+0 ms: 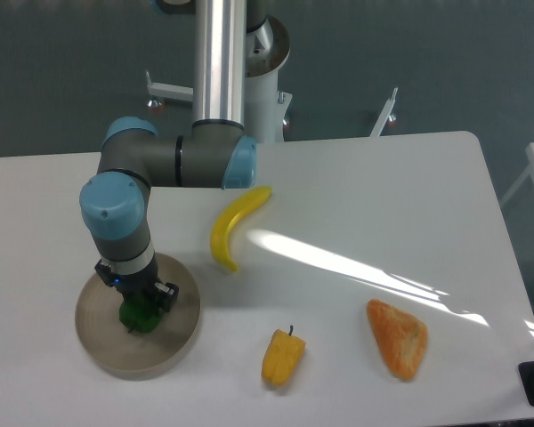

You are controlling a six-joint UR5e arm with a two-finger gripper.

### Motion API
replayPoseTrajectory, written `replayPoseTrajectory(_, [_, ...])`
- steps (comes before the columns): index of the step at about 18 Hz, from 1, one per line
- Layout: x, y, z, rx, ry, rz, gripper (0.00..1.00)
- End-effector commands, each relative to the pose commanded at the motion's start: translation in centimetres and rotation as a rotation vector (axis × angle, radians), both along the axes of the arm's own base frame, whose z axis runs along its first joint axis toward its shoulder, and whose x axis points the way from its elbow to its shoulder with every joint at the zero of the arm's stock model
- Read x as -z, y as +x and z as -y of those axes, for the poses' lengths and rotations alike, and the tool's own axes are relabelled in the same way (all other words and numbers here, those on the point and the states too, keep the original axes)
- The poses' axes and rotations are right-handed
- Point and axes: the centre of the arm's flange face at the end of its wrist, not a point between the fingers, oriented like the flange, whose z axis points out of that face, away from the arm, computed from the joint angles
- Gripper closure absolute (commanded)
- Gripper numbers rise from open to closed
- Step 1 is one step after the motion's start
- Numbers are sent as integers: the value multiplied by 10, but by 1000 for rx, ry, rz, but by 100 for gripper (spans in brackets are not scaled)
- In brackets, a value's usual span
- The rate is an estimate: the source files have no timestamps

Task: Place the green pepper on the plate
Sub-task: 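Lower the green pepper onto the plate and open the gripper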

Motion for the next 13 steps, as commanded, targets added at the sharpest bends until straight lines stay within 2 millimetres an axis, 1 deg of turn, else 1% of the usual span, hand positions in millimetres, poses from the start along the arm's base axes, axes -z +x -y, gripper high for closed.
replayPoseTrajectory(2, [-4,0,0,2,4,-1,62])
replayPoseTrajectory(3, [-5,0,0,0,6,-1,56])
replayPoseTrajectory(4, [-3,0,1,0,4,-3,49])
replayPoseTrajectory(5, [-1,0,1,0,1,-2,44])
replayPoseTrajectory(7, [-3,0,1,0,3,-2,22])
replayPoseTrajectory(8, [-5,0,1,0,7,-3,6])
replayPoseTrajectory(10, [-6,0,1,-2,7,-3,0])
replayPoseTrajectory(13, [-9,-1,1,-2,10,-3,0])
